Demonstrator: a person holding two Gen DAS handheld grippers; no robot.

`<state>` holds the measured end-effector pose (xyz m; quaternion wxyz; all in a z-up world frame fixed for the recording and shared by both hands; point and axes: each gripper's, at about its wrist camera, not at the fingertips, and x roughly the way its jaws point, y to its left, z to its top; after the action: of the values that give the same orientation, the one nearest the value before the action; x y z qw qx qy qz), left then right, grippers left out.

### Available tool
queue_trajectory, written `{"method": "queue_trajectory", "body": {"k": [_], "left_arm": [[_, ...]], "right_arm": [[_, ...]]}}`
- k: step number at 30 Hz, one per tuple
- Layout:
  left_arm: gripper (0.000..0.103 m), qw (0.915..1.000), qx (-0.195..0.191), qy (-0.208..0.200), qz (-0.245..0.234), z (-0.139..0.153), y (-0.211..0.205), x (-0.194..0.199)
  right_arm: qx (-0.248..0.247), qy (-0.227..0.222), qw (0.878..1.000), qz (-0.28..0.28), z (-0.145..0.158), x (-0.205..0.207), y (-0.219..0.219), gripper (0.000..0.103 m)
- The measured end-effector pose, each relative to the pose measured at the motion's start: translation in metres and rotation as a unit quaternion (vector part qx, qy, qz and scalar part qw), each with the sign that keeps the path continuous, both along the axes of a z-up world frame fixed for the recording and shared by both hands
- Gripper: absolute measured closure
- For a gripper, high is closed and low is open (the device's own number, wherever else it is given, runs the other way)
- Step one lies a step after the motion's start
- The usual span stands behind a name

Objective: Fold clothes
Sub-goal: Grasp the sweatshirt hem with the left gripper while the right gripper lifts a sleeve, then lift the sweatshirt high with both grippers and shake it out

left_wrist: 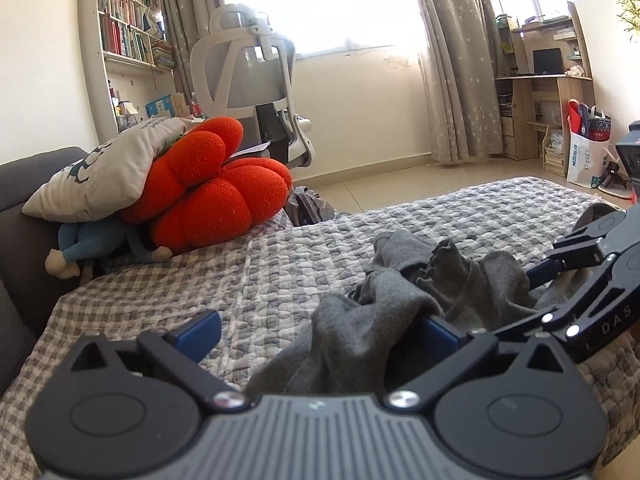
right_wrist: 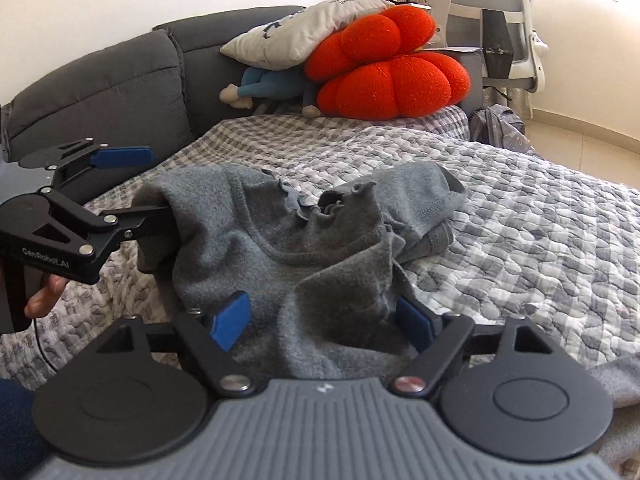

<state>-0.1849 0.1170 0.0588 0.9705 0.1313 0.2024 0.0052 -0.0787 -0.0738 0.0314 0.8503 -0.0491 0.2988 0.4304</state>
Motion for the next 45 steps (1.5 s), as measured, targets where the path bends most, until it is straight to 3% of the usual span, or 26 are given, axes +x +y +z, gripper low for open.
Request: {"method": "queue_trajectory", "body": {"k": [3, 5, 6, 7, 8, 9, 10, 12, 16, 21, 23, 26, 30, 34, 37, 40, 45], "left_arm": [[0.014, 0.9995, 0.031, 0.004, 0.002, -0.008, -0.008, 0.003], [0.038, 0.9993, 0.037, 0.007, -0.005, -0.012, -0.014, 0.002], [0.046, 0.9992, 0.038, 0.009, -0.007, -0.013, -0.016, 0.002], [0.063, 0.9992, 0.038, 0.013, -0.003, -0.015, -0.016, 0.003], [0.078, 0.9992, 0.036, 0.018, 0.003, -0.016, -0.017, 0.006], [0.082, 0.9991, 0.034, 0.022, 0.009, -0.018, -0.017, 0.008], [0.087, 0.999, 0.032, 0.027, 0.015, -0.02, -0.017, 0.01], [0.09, 0.9987, 0.025, 0.038, 0.021, -0.023, -0.016, 0.014], [0.092, 0.9987, 0.004, 0.044, 0.025, -0.004, -0.011, 0.011], [0.092, 0.9995, 0.007, -0.001, 0.032, 0.039, -0.008, 0.005], [0.092, 0.9993, 0.008, -0.02, 0.03, 0.061, -0.01, 0.005], [0.092, 0.998, 0.014, -0.059, 0.018, 0.103, -0.018, 0.007], [0.092, 0.9928, 0.02, -0.118, 0.004, 0.17, -0.031, 0.01], [0.091, 0.9827, 0.025, -0.182, -0.021, 0.239, -0.042, -0.001], [0.091, 0.9696, 0.049, -0.237, -0.035, 0.281, -0.054, -0.018], [0.091, 0.9579, 0.066, -0.277, -0.041, 0.31, -0.063, -0.034], [0.091, 0.9514, 0.059, -0.298, -0.049, 0.335, -0.063, -0.058]], "right_arm": [[-0.008, 0.02, 1.0, 0.001, -0.003, 0.004, 0.001, 0.03], [-0.013, 0.014, 1.0, -0.005, -0.002, 0.001, 0.001, 0.034], [-0.017, 0.008, 1.0, -0.007, -0.001, -0.001, 0.002, 0.042], [-0.022, 0.002, 1.0, -0.009, 0.0, -0.002, 0.002, 0.047], [-0.027, -0.004, 1.0, -0.011, 0.001, -0.004, 0.003, 0.062], [-0.032, -0.01, 0.999, -0.019, 0.002, -0.004, 0.002, 0.076], [-0.03, -0.012, 0.999, -0.022, 0.002, -0.004, 0.001, 0.081], [-0.024, -0.022, 0.999, -0.026, 0.004, -0.006, -0.001, 0.085], [-0.041, -0.09, 0.994, -0.035, 0.014, -0.022, -0.003, 0.087], [-0.08, -0.214, 0.971, -0.072, 0.053, -0.037, -0.014, 0.089], [-0.099, -0.257, 0.958, -0.087, 0.073, -0.041, -0.017, 0.089], [-0.148, -0.341, 0.922, -0.109, 0.108, -0.045, -0.019, 0.091], [-0.155, -0.409, 0.888, -0.141, 0.17, -0.047, -0.036, 0.091], [-0.142, -0.463, 0.858, -0.173, 0.239, -0.055, -0.067, 0.091], [-0.137, -0.497, 0.835, -0.192, 0.283, -0.062, -0.085, 0.091], [-0.128, -0.527, 0.814, -0.208, 0.322, -0.074, -0.1, 0.092], [-0.125, -0.569, 0.785, -0.211, 0.352, -0.094, -0.116, 0.092]]}}
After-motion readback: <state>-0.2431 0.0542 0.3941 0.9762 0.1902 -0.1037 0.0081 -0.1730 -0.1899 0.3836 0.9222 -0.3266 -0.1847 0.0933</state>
